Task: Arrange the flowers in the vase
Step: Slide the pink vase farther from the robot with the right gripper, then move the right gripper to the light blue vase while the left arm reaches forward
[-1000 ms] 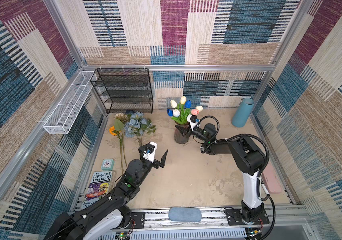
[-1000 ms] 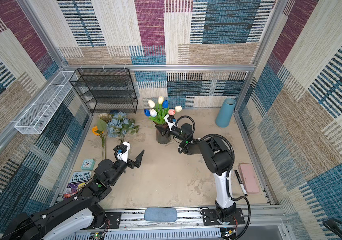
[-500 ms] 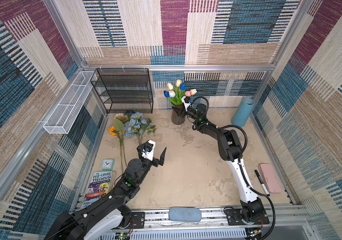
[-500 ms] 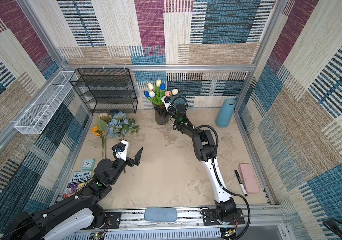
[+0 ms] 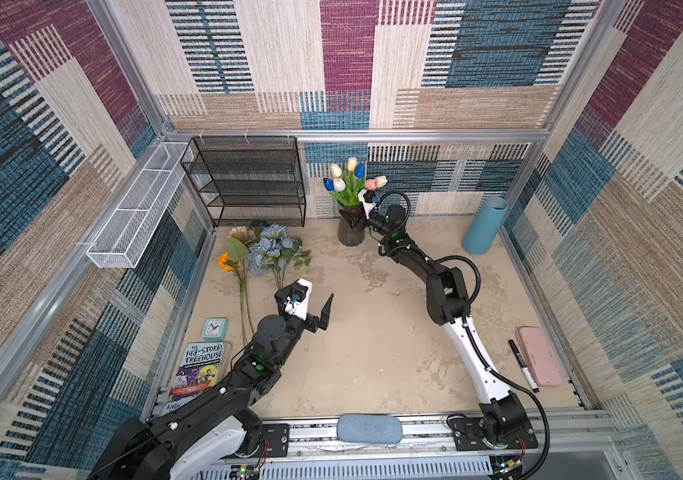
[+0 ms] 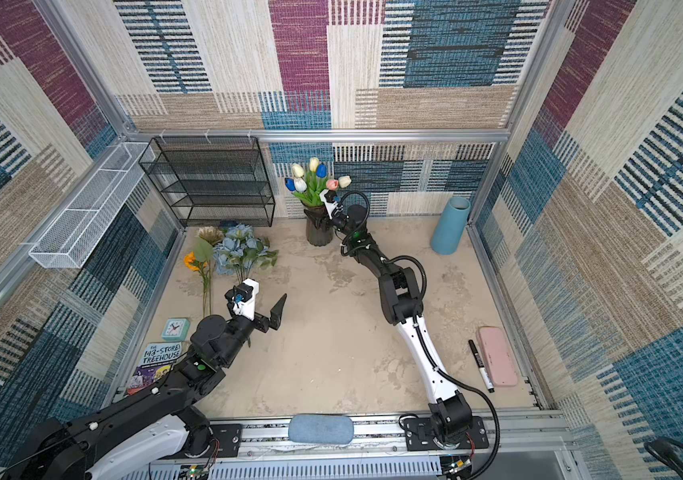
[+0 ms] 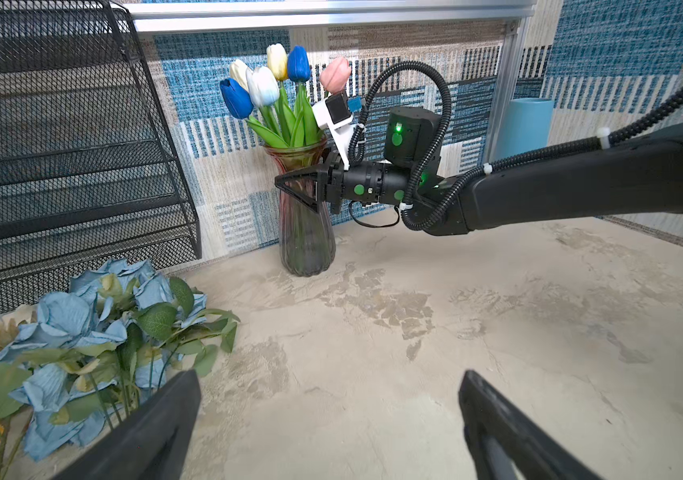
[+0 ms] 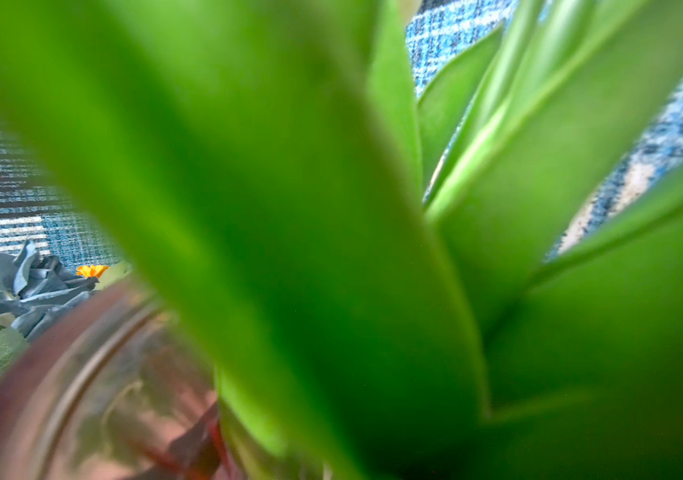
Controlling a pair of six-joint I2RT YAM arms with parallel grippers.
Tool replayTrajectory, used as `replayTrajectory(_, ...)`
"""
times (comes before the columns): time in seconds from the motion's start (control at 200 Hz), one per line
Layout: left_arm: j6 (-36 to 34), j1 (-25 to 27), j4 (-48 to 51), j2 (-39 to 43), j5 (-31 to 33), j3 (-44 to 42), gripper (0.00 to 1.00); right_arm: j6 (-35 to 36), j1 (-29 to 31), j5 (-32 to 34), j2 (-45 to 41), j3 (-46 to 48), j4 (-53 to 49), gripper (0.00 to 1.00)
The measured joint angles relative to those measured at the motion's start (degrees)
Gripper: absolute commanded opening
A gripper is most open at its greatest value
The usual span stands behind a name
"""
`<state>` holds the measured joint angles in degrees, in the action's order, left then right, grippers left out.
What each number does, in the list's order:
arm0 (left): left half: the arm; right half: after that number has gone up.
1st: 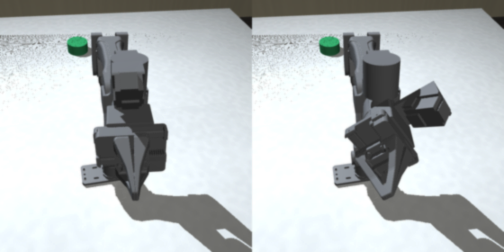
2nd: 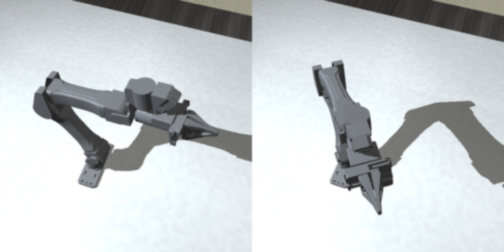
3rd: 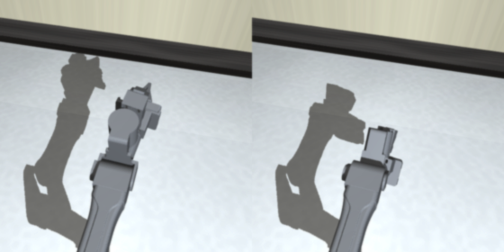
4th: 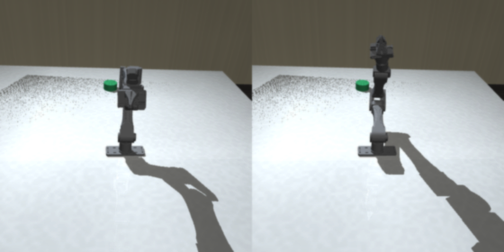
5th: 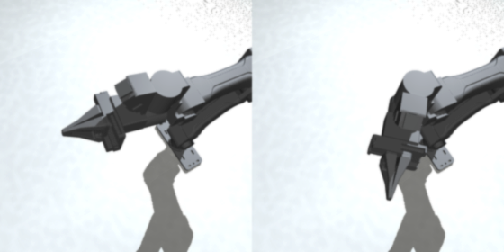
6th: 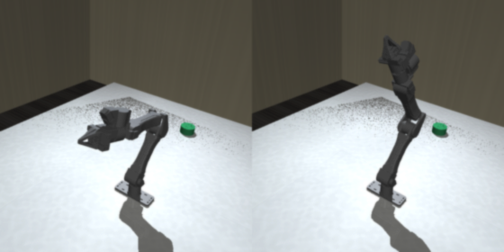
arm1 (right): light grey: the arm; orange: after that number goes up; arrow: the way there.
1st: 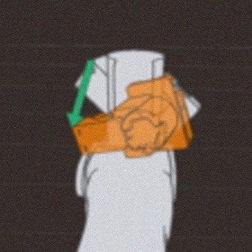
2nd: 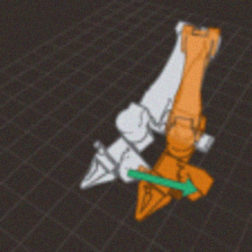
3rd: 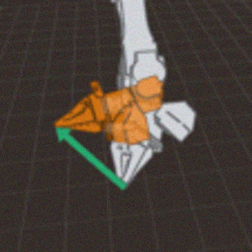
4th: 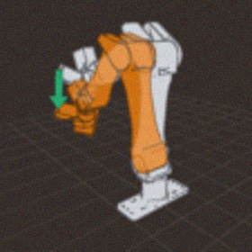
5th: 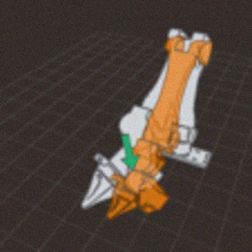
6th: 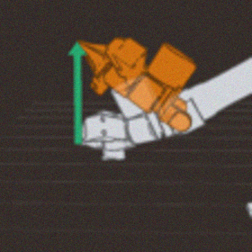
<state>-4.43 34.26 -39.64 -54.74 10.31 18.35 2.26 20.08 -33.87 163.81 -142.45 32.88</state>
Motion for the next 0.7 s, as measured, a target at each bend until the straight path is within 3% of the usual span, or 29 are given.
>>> replayTrajectory(0.2, 0.0, 0.0, 0.1, -0.2, -0.2, 0.7, 1.00, 0.2, -0.2, 0.5, -0.2, 0.8, 0.3, 1.00)
replayTrajectory(0.321, 0.0, 0.0, 0.5, 0.3, -0.3, 1.2, 1.00, 0.6, -0.2, 0.7, -1.9, 5.3, 0.7, 1.00)
replayTrajectory(0.546, 0.0, 0.0, 1.0, 1.9, -0.5, 1.4, 1.00, 0.7, -0.8, 0.9, -10.6, 22.5, 6.2, 1.00)
replayTrajectory(0.701, 0.0, 0.0, 1.4, 2.4, -0.9, 1.8, 1.00, 0.8, -1.4, 2.5, -20.2, 39.8, 13.9, 1.00)
